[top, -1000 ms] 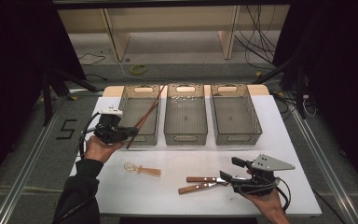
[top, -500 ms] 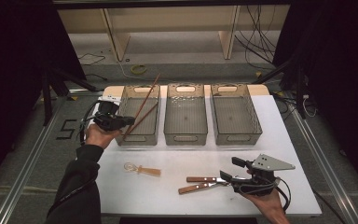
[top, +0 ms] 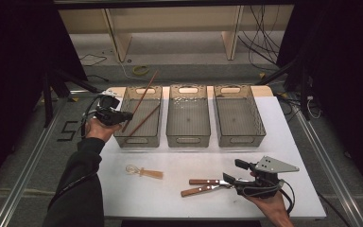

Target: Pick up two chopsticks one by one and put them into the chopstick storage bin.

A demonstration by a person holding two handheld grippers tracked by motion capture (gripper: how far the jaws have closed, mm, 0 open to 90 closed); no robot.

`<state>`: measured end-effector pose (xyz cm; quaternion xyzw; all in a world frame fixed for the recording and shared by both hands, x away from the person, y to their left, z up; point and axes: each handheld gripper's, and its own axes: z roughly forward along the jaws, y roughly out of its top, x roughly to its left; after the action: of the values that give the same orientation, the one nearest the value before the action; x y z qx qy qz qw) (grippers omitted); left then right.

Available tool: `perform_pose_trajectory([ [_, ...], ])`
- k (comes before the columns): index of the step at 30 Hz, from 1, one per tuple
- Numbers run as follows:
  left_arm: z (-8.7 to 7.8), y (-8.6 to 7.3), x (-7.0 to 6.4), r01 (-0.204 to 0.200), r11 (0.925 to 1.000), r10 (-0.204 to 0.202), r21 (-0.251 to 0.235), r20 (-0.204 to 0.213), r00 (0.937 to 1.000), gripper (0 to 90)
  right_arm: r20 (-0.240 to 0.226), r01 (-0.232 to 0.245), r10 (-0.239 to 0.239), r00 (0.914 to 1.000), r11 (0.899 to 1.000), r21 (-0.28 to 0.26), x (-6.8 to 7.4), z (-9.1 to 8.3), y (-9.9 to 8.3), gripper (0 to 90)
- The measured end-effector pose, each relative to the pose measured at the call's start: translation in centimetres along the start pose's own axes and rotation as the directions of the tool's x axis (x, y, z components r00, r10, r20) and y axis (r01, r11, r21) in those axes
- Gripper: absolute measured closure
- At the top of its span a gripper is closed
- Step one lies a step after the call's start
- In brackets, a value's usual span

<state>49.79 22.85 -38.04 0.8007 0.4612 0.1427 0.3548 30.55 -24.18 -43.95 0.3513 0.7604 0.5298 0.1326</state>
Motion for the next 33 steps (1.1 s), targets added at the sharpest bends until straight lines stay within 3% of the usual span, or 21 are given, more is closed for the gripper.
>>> perform_pose_trajectory([
  [12,0.9,-0.4,1.1,0.016,0.9995,-0.015,0.028,-0.033,0.9993,84.0,-0.002,0.002,-0.002,1.0,1.0,0.0,0.0,0.0,0.0,29.6],
  [33,2.6,-0.8,1.3,0.024,0.9961,-0.02,0.086,-0.05,0.9986,83.9,-0.002,0.002,-0.002,1.0,1.0,-0.003,0.0,0.0,0.0,29.6],
])
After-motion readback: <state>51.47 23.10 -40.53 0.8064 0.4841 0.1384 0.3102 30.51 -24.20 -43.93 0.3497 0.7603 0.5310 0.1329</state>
